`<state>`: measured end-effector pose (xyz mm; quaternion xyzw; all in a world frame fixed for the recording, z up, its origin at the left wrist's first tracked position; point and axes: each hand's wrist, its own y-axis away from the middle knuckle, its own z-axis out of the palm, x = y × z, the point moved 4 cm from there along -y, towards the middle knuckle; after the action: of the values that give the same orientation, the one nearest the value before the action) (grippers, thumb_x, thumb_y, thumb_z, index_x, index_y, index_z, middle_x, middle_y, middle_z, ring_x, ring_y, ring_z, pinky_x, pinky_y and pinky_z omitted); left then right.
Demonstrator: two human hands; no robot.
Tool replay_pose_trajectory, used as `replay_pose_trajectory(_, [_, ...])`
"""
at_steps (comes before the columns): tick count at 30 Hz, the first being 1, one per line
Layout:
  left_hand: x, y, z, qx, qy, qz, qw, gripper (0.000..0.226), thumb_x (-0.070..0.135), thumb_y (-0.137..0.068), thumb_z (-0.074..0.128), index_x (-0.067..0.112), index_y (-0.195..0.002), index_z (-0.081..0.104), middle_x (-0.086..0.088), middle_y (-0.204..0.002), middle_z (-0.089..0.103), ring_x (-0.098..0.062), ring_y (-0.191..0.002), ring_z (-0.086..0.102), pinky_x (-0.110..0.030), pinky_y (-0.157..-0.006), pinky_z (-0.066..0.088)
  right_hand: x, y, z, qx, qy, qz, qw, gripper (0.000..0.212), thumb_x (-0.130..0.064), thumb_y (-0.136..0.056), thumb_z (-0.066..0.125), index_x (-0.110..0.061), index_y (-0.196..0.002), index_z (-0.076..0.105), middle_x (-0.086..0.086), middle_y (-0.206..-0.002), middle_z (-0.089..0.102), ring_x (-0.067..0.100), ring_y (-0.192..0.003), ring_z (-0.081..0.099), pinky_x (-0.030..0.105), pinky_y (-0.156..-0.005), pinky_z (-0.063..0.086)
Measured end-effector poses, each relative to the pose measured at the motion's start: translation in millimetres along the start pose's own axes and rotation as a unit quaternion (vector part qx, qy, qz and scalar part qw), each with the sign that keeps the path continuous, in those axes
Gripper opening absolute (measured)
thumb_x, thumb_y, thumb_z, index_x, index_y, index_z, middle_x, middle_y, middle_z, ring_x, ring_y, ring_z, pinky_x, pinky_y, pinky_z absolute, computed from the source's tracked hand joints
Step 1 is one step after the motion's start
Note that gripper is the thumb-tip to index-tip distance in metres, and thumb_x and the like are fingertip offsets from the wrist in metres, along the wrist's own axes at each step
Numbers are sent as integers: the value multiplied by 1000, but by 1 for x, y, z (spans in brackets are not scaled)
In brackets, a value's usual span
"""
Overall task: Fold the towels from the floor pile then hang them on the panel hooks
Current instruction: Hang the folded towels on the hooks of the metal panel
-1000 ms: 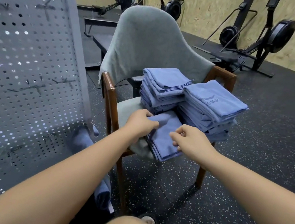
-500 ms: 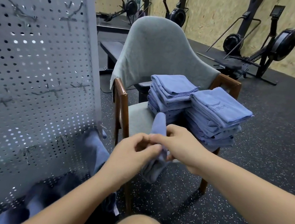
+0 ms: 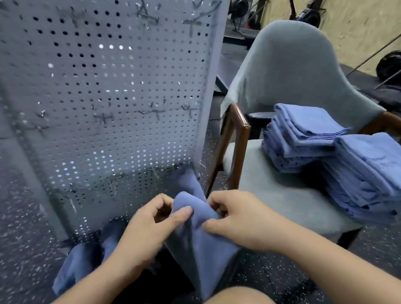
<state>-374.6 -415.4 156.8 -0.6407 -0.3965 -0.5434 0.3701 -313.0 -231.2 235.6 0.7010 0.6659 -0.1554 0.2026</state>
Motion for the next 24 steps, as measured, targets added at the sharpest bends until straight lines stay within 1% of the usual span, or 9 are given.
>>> replay_pose_trajectory(4, [-11, -5, -18, -29, 46, -57, 997, 41, 45, -83, 81, 17, -110, 68, 2, -101, 80, -14, -96, 72, -42, -94, 56, -7, -19, 23, -2, 2, 4, 1000, 23, -36, -82, 76, -28, -72, 57, -7, -65, 58, 4, -62, 51, 22, -59, 41])
replay_pose_trajectory(7, [-11, -20, -28, -34, 13, -61, 998, 26, 30, -92, 84, 18, -111, 72, -1, -104, 81, -13, -99, 73, -40, -96, 56, -11, -33, 31, 20, -11, 28, 999, 20, -36, -84, 74, -21, -78, 62, -3, -72, 64, 10, -70, 58, 37, -70, 52])
replay_pose_trajectory(9, [-10, -37, -38, -21, -10, -60, 998, 19, 20, -96, 79, 21, -114, 73, 2, -103, 82, -14, -101, 75, -37, -95, 56, -14, -43, 33, 39, -26, 39, 998, 23, -37, -85, 73, -16, -80, 64, 2, -74, 67, 18, -75, 62, 39, -70, 52])
replay_pose_trajectory(11, [-6, -57, -46, -14, -39, -49, 998, 21, 17, -96, 77, 26, -114, 72, 3, -102, 82, -16, -104, 76, -35, -96, 57, -17, -54, 35, 64, -40, 44, 996, 22, -38, -85, 73, -17, -85, 66, 2, -75, 69, 20, -76, 64, 37, -67, 50])
replay_pose_trajectory(13, [-1, -75, -54, 7, -69, -36, 997, 24, 15, -95, 76, 30, -112, 70, 4, -101, 81, -13, -102, 75, -32, -93, 57, -20, -67, 37, 88, -68, 51, 992, 18, -37, -86, 73, -23, -93, 64, -3, -78, 69, 15, -77, 64, 33, -63, 48])
replay_pose_trajectory(16, [1, -102, -64, 49, -144, -21, 988, 28, 14, -93, 74, 31, -114, 67, 9, -102, 77, -8, -98, 71, -29, -90, 55, -26, -90, 42, 115, -99, 55, 987, 26, -36, -86, 73, -21, -103, 61, -3, -88, 68, 18, -82, 64, 34, -66, 49])
replay_pose_trajectory(20, [-2, -125, -75, 88, -270, -11, 959, 30, 14, -93, 67, 30, -117, 65, 10, -99, 70, -18, -95, 67, -30, -81, 48, -34, -116, 53, 140, -107, 39, 984, 24, -30, -88, 71, -21, -108, 60, 3, -86, 69, 24, -80, 66, 35, -64, 51])
replay_pose_trajectory(22, [-7, -130, -80, 109, -308, 9, 945, 23, 13, -92, 66, 28, -110, 66, 7, -93, 67, -23, -91, 66, -28, -72, 44, -36, -126, 63, 119, -104, 33, 987, 28, -27, -89, 71, -24, -115, 63, 2, -88, 71, 25, -83, 67, 38, -72, 58])
replay_pose_trajectory(24, [-11, -131, -84, 118, -365, 20, 923, 16, 19, -92, 68, 28, -105, 68, 1, -95, 70, -29, -91, 67, -31, -71, 48, -37, -131, 72, 86, -84, 19, 993, 31, -27, -89, 69, -30, -119, 68, 1, -94, 73, 24, -87, 69, 43, -79, 61])
